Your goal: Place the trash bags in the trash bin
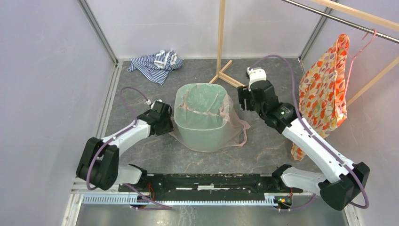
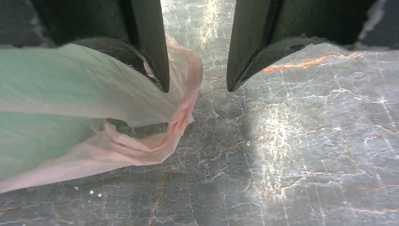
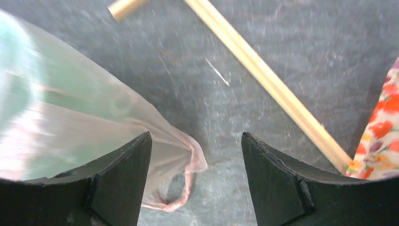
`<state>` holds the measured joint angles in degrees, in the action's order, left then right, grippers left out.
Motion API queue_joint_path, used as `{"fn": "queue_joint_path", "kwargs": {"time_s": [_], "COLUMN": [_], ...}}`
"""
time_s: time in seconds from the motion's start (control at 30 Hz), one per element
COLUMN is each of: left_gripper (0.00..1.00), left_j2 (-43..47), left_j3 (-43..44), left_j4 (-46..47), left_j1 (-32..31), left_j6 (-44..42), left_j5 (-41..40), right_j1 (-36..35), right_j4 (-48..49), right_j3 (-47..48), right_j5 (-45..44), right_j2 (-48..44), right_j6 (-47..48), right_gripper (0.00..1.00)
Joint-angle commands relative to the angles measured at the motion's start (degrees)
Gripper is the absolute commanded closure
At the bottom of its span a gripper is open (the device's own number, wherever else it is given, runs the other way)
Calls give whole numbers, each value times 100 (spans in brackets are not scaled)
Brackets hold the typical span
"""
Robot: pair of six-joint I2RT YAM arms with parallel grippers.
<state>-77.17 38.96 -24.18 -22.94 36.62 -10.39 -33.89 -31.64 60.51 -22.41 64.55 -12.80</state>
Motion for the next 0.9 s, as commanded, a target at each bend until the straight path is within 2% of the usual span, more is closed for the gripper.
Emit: {"fn": "queue_joint_path", "kwargs": {"time_s": [0.0, 0.13, 0.37, 0.47, 0.6, 0.73, 0.87], "left_gripper": [43, 38, 38, 46, 66, 83, 92], "left_j2": [503, 791, 1107, 1310, 1334, 1178, 1107], "left_j3": [120, 231, 442, 513, 522, 346, 47], "left_j4": [-199, -342, -640, -626, -321, 42, 468], "left_j1": [19, 33, 32, 30, 31, 23, -12], "left_j6": [94, 58, -55, -112, -157, -106, -23], "left_j5": [-243, -288, -379, -283, 282, 692, 989], "right_j1": [-215, -662, -1496, -1896, -2339, -2466, -2462], "right_j4": [-496, -772, -982, -1077, -1086, -943, -784], "right_j3": [1067, 2024, 3151, 3492, 3622, 3218, 2585], "right_j5": [167, 266, 319, 289, 255, 447, 533], "right_j2": [-4, 365, 1116, 1552, 2026, 2245, 2188], "right_j6": [12, 16, -91, -91, -191, -365, -472], "right_gripper": [24, 24, 30, 31, 31, 31, 27]}}
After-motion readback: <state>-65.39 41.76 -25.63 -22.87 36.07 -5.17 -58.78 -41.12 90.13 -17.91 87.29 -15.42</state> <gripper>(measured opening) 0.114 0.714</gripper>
